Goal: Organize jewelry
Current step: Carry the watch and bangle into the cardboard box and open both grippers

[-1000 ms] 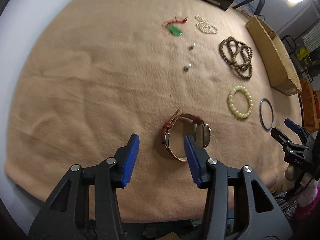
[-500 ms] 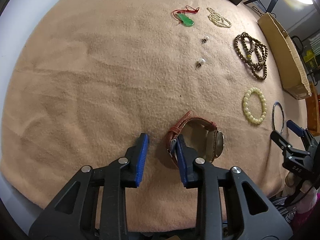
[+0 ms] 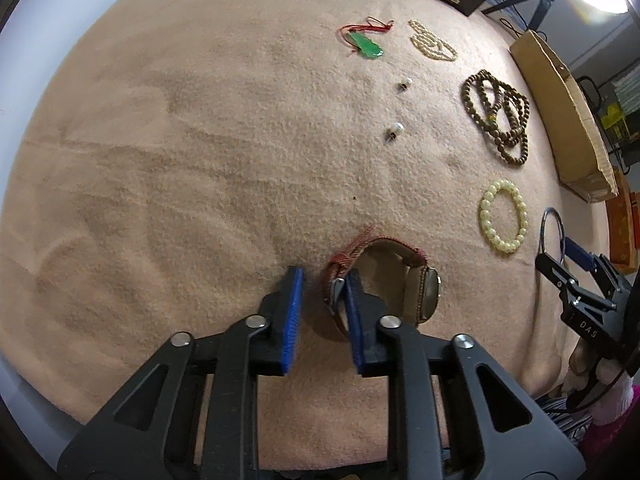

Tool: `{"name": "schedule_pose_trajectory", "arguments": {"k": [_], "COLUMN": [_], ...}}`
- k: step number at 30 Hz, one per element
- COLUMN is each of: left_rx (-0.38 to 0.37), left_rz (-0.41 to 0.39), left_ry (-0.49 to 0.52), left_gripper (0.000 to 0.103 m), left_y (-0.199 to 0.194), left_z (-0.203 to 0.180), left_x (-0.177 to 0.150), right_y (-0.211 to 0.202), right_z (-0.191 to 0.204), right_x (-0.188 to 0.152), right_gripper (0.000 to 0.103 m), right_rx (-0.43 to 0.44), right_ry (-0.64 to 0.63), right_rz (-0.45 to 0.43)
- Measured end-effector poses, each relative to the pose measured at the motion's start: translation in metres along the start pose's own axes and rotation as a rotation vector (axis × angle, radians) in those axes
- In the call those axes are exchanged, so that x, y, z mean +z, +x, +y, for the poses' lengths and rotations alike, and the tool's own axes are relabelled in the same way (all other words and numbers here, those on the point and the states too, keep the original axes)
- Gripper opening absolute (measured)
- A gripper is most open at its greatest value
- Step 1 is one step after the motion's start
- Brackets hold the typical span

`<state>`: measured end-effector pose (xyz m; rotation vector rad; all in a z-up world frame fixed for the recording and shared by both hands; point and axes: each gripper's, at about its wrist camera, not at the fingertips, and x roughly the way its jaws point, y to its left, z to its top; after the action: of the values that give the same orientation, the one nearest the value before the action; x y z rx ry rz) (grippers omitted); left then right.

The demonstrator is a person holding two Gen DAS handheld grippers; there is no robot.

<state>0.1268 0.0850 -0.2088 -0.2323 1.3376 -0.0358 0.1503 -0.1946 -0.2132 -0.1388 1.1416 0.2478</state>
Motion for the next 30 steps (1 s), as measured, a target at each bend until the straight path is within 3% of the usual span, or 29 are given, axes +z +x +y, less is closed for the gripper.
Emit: {"name": "schedule_pose_trajectory", "arguments": {"k": [3, 17, 23, 30], "left_rx": [0.005, -0.028, -0.018, -0.078], "left_rz": [-0.005, -0.046, -0.103, -0.157], "left_ry": [0.021, 0.042, 0.090, 0.108], "left_gripper": [0.008, 0.007, 0.007, 0.007], "left_y": [0.001, -0.014, -0.026, -0.043], "left_z": [-0.006, -0.021, -0.045, -0.073], "left_x": [-0.001, 0.003, 0.006, 0.016], "right_y": [-0.001, -0.017, -0.035, -0.064], "right_z": [-0.002, -0.007, -0.005, -0.007], "right_x": [-0.001, -0.005, -0.005, 0.004], "right_gripper": [0.072, 0.071, 0.071, 0.071], "right_rx": [0.011, 0.039, 0.039, 0.057], "right_ry": [0.004, 0.027, 0.014, 0.024], "right_rz": [-0.002, -0.020, -0.066, -0.143]}}
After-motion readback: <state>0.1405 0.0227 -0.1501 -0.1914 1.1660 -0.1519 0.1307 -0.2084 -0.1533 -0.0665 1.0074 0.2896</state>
